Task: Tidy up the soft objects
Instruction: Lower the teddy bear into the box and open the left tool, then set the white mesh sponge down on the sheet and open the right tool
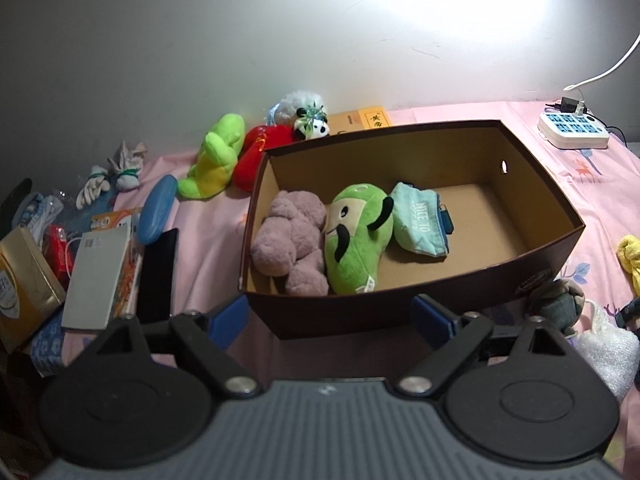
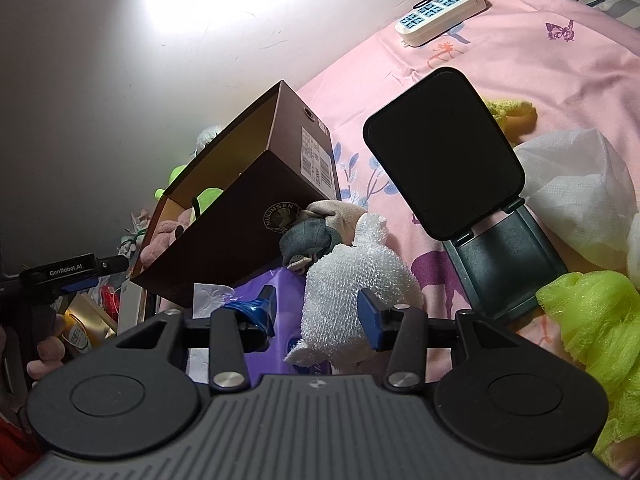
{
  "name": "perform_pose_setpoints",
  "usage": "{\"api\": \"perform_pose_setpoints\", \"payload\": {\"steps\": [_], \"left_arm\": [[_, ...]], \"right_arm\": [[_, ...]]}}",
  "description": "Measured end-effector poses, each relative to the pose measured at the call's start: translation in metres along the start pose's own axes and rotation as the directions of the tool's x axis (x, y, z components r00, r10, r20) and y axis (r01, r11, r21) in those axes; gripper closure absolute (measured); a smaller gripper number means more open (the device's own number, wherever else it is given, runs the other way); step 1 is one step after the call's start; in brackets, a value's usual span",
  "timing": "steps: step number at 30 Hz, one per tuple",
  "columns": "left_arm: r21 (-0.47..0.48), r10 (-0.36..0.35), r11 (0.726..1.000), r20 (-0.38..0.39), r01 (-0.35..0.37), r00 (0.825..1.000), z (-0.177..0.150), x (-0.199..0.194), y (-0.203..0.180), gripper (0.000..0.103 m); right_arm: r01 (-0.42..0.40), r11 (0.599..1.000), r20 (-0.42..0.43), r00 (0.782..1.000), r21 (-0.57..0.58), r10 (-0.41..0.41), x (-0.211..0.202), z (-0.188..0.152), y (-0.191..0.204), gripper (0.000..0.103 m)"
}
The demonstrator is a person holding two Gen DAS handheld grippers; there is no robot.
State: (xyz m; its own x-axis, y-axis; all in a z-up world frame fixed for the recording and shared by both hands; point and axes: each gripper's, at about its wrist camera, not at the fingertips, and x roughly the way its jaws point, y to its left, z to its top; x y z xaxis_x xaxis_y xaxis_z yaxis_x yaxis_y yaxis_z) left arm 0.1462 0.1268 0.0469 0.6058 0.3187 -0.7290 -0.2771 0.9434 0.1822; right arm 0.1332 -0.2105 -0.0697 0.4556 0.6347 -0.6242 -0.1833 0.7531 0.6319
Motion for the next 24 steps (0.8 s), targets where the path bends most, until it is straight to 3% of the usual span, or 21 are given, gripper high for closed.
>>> {"api": "perform_pose_setpoints", "payload": {"steps": [9, 24], "left_arm": [[-0.046, -0.021, 0.999, -0.031, 0.020, 0.999, -0.024, -0.021, -0.020, 0.011], [-0.073, -0.040, 0.997, -0.085, 0.034, 0.996, -0.058, -0.049, -0.065, 0.011]], "right_arm": [[0.039, 0.998, -0.009, 0.999, -0.042, -0.039, -0.015, -0.003, -0.005, 0.073], [0.153, 0.962, 0.028, 0.988, -0.226, -0.150, -0.039, -0.006, -0.009, 0.073]]}}
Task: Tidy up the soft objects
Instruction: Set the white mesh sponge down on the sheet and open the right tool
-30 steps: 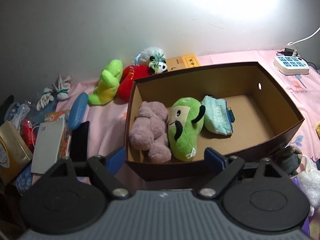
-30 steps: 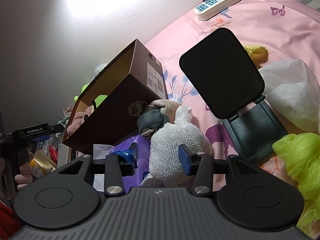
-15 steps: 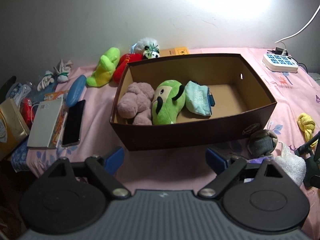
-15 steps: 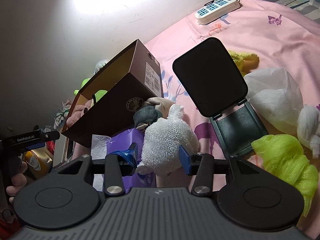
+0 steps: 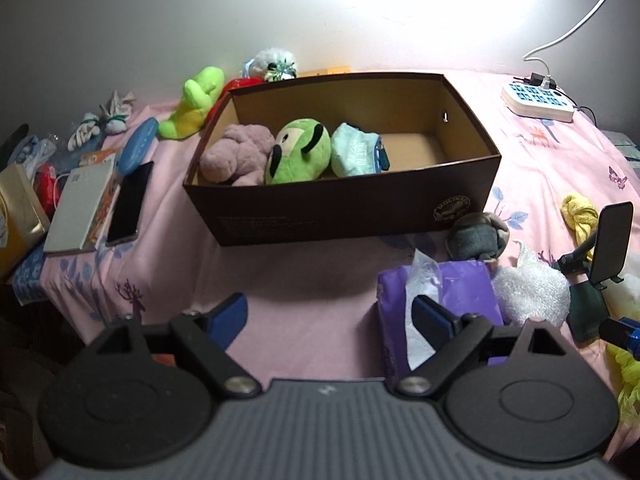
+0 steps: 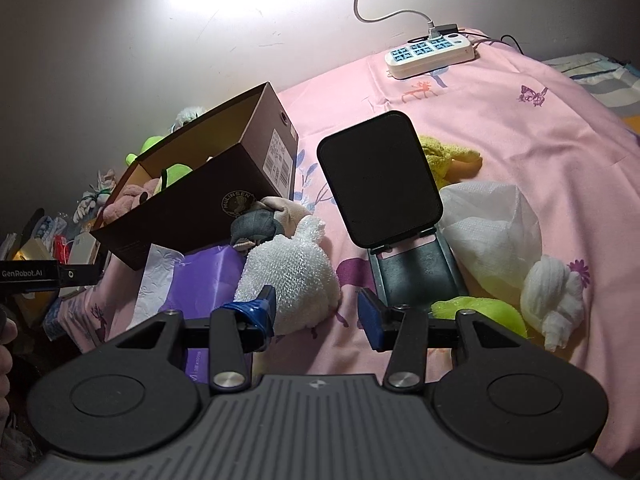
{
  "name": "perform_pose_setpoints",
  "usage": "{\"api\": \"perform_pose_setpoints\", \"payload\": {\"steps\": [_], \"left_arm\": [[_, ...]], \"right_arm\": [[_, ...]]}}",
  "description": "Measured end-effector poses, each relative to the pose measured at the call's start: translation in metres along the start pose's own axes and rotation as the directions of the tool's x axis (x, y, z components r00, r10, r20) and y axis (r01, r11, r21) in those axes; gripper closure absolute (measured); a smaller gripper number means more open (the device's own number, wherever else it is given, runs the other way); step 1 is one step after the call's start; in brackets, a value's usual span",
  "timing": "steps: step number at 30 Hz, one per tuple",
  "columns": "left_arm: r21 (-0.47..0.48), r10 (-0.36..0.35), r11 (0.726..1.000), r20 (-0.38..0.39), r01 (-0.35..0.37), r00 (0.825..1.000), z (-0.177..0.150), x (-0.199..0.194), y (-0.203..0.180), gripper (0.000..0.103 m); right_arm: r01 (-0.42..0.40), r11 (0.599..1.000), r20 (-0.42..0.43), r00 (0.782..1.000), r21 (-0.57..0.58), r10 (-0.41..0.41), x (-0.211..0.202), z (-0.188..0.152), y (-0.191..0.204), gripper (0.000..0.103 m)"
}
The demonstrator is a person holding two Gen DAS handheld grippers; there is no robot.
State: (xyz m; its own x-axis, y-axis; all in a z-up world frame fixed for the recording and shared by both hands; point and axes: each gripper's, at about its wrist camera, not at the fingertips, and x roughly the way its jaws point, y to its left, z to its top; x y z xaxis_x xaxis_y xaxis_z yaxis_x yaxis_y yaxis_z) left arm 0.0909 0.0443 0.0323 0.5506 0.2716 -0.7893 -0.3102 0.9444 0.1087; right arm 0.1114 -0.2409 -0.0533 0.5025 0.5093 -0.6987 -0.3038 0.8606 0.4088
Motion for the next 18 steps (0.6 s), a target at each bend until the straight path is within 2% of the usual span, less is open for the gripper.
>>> {"api": "perform_pose_setpoints", "payload": {"steps": [4, 9, 18], "left_arm": [[-0.015, -0.012, 1.000, -0.006, 0.012, 1.000, -0.009, -0.008, -0.010, 0.010], [-0.018, -0.035, 0.999, -0.018, 0.035, 0.999, -0.020, -0.015, -0.026, 0.010], [0.026, -0.076, 0.997, -0.043, 0.077, 0.996, -0.029, -0.018, -0.062, 0.010]], "right_arm": [[-0.013, 0.999, -0.019, 1.000, -0.039, 0.012, -0.003, -0.003, -0.003, 0.074], [-0.047, 0.998, -0.062, 0.997, -0.034, 0.045, -0.005, -0.006, -0.012, 0.074], [-0.071, 0.997, -0.065, 0.995, -0.010, 0.070, -0.021, -0.011, -0.029, 0.074]]}}
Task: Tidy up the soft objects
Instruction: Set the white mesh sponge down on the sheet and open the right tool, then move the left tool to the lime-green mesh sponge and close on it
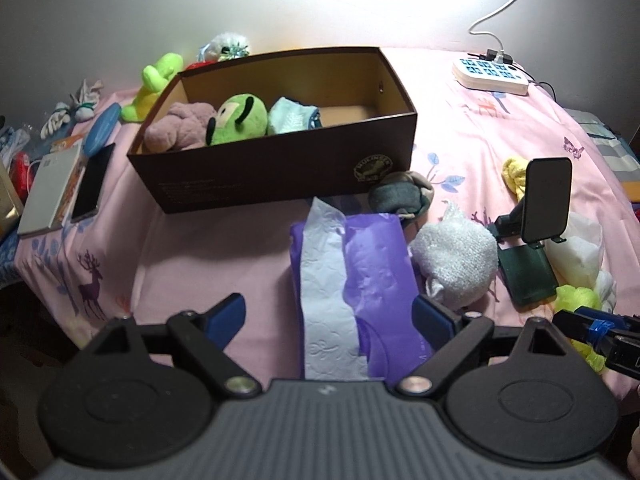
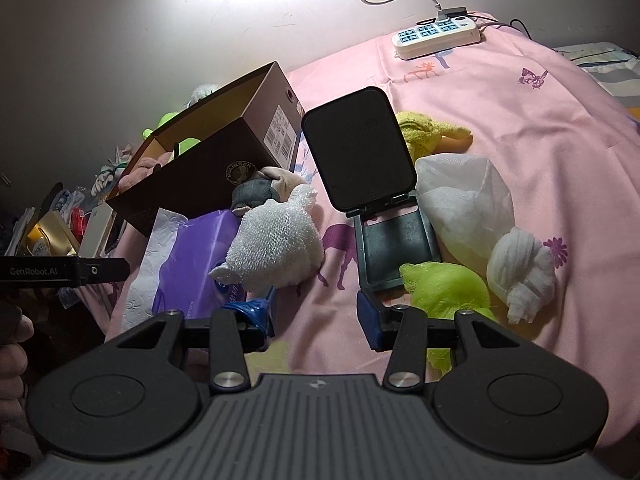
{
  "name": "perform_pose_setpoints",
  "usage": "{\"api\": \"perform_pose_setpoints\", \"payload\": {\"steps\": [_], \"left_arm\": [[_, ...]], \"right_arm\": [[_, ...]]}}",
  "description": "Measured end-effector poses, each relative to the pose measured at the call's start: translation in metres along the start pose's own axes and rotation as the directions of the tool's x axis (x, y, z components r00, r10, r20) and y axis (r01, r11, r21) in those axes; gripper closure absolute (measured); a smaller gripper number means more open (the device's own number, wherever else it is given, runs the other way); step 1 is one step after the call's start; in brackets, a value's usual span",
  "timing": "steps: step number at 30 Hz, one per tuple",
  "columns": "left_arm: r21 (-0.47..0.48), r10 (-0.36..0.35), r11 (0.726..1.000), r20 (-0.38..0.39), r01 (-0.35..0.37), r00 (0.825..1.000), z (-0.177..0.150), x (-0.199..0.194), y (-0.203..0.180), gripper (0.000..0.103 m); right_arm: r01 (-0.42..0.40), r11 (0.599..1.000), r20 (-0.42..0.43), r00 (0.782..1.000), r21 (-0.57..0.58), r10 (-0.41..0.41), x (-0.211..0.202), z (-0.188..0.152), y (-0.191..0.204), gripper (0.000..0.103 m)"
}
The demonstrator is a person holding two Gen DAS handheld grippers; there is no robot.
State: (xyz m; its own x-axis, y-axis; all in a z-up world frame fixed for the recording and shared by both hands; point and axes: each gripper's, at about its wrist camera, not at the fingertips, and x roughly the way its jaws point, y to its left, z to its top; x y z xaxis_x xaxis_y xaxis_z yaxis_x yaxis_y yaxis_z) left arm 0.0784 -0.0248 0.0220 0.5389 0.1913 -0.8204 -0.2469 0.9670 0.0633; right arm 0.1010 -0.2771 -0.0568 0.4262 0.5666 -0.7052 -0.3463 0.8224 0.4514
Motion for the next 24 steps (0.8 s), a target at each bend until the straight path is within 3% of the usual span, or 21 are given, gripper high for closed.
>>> {"api": "perform_pose_setpoints", "payload": {"steps": [6, 12, 18, 24], "left_arm": [[0.037, -0.053, 0.998, -0.002, 0.053, 0.999, -0.003, -0.003, -0.023, 0.009], [0.092, -0.188, 0.978, -0.008, 0.188, 0.982, -0.013, -0.006, -0.050, 0.009], [0.175, -0.337, 0.923, -0.061, 0.343, 0.939, -0.028, -0.001, -0.081, 0.004], [0.222, -0.477, 0.837, -0.151, 0.500, 0.866, -0.037, 0.015, -0.117, 0.003]], "right_arm": [[-0.015, 0.999, 0.022, 1.000, 0.042, 0.014, -0.012, -0.004, -0.012, 0.074], [0.010, 0.994, 0.065, 0.998, 0.107, -0.017, -0.033, -0.007, -0.034, 0.074], [0.075, 0.976, 0.094, 0.991, 0.203, -0.095, -0.049, -0.012, -0.063, 0.074], [0.087, 0.934, 0.084, 0.989, 0.346, -0.123, -0.056, -0.020, -0.092, 0.073]]}}
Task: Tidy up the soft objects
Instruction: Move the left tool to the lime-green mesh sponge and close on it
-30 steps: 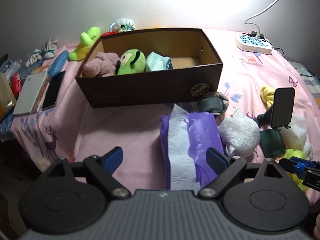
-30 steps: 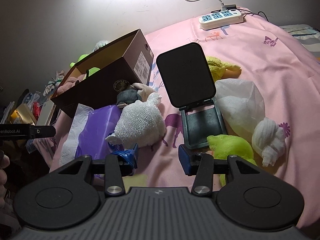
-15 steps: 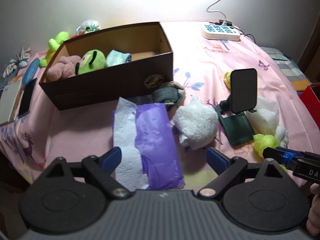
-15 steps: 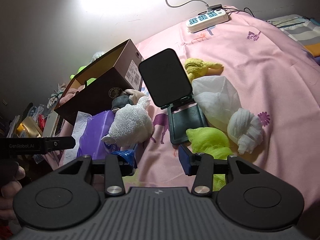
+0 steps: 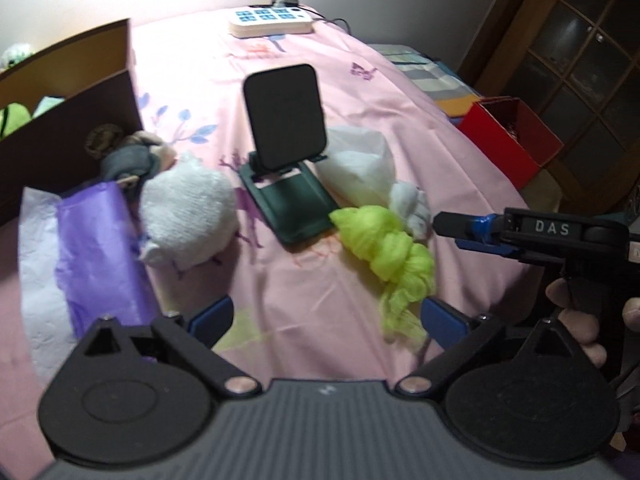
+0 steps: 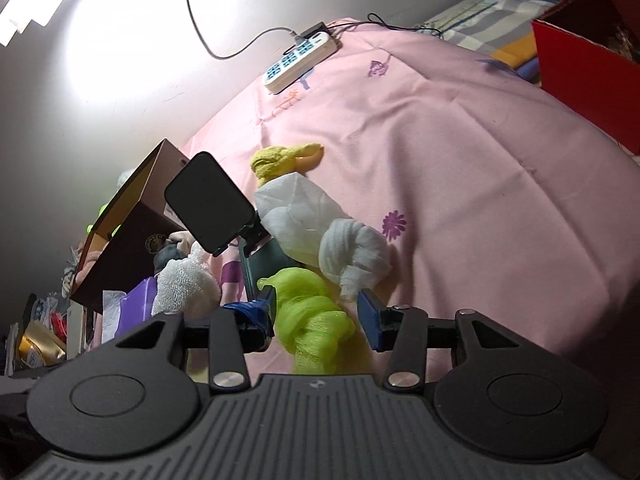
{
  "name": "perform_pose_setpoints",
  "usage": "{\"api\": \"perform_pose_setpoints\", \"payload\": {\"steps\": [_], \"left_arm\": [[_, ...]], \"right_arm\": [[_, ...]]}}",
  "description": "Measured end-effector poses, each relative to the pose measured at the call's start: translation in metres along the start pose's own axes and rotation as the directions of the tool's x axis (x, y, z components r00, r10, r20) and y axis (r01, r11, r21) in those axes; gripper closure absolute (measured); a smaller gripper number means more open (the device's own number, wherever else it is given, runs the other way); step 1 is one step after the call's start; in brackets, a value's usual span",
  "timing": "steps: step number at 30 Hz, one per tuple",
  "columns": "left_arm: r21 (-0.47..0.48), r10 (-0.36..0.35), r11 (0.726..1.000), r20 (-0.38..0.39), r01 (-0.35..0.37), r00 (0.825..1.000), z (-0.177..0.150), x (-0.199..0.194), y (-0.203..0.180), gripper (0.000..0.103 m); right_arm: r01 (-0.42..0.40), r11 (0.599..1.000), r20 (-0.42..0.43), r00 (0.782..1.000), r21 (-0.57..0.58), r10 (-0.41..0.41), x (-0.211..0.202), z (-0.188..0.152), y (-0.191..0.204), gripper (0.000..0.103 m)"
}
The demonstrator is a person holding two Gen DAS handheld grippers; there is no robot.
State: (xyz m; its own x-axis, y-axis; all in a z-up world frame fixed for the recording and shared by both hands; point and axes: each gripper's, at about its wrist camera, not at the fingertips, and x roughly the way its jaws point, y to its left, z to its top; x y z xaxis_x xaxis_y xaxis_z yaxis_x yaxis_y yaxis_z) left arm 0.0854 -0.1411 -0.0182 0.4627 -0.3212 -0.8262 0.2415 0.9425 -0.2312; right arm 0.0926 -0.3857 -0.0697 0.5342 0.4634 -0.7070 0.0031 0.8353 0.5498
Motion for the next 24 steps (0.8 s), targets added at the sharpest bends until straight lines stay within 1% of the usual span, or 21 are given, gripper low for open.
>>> {"api": "perform_pose_setpoints", "payload": {"steps": [3, 5, 9, 14, 17, 18, 20, 21, 24], "left_arm": [[0.042, -0.051, 0.998, -0.019, 0.052, 0.998, 0.004, 0.019, -0.015, 0.003], [0.067, -0.065, 0.996, -0.035, 0.067, 0.997, 0.008, 0.033, -0.024, 0.003], [0.059, -0.086, 0.994, -0.075, 0.090, 0.993, 0.014, 0.059, -0.031, 0.003], [0.075, -0.067, 0.994, -0.088, 0.074, 0.994, 0.018, 0.081, -0.041, 0.000], [0.047, -0.051, 0.997, -0.091, 0.055, 0.995, 0.022, 0.091, -0.038, 0.001], [0.033, -0.053, 0.998, -0.089, 0.056, 0.995, 0.023, 0.093, -0.036, 0.004], [0.001, -0.075, 0.997, -0.097, 0.076, 0.992, 0.026, 0.097, -0.030, 0.021], [-0.016, -0.092, 0.996, -0.105, 0.091, 0.990, 0.027, 0.099, -0.027, 0.022], [-0.045, -0.128, 0.991, -0.115, 0.124, 0.985, 0.028, 0.104, -0.024, 0.033]], "right_arm": [[-0.009, 0.998, -0.008, 1.000, 0.059, 0.010, -0.001, -0.001, -0.009, 0.073], [-0.016, 0.996, -0.011, 1.000, 0.090, 0.017, -0.001, -0.001, -0.014, 0.073], [-0.028, 0.989, -0.024, 0.999, 0.144, 0.032, 0.000, -0.003, -0.025, 0.073], [-0.029, 0.982, -0.032, 0.999, 0.187, 0.035, 0.000, -0.003, -0.036, 0.073], [-0.036, 0.978, -0.036, 0.998, 0.204, 0.045, 0.001, -0.001, -0.039, 0.073], [-0.038, 0.978, -0.039, 0.998, 0.207, 0.047, 0.002, 0.000, -0.040, 0.073], [-0.044, 0.976, -0.046, 0.997, 0.213, 0.055, 0.004, 0.001, -0.040, 0.073], [-0.050, 0.975, -0.051, 0.997, 0.216, 0.063, 0.006, 0.003, -0.040, 0.073], [-0.063, 0.975, -0.065, 0.995, 0.212, 0.078, 0.011, 0.006, -0.038, 0.073]]}}
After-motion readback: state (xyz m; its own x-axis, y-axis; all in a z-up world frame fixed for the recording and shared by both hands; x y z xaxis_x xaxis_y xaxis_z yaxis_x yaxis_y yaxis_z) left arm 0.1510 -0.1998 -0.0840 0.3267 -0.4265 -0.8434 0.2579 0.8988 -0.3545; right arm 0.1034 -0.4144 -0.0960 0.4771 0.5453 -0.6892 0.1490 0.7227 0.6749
